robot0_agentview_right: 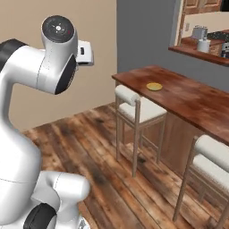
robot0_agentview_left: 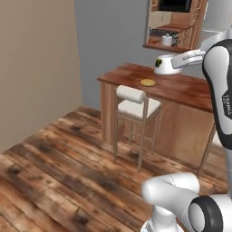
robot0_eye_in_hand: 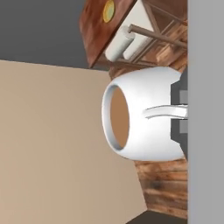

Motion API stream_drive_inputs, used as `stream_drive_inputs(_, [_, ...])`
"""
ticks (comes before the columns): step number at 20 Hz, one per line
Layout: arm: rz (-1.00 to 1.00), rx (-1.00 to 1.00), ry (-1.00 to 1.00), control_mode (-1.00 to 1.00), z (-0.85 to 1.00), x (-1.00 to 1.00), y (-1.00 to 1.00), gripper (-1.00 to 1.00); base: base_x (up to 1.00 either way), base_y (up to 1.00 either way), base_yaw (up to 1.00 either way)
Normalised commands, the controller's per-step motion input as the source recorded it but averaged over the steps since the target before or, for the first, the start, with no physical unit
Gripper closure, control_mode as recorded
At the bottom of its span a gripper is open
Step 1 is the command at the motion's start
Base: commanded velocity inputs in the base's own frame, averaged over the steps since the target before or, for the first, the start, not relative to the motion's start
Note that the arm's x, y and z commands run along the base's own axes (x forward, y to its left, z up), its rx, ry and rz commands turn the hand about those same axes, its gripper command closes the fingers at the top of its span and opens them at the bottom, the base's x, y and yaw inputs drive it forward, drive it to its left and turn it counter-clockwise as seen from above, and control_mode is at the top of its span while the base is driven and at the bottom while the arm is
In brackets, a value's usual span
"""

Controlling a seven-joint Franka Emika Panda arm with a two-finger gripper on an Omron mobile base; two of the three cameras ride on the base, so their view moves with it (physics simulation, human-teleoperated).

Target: Pick the cup of tea, navigate to the dining table, and place it on the saucer.

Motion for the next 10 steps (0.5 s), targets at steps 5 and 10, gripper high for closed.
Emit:
stream_drive_inputs(5, [0.00, 0.00, 0.00, 1.00, 0.00, 0.00, 0.00, 1.00, 1.00, 0.28, -0.33])
stream_drive_inputs(10, [0.00, 0.00, 0.00, 1.00, 0.00, 0.00, 0.00, 1.00, 1.00, 0.23, -0.44])
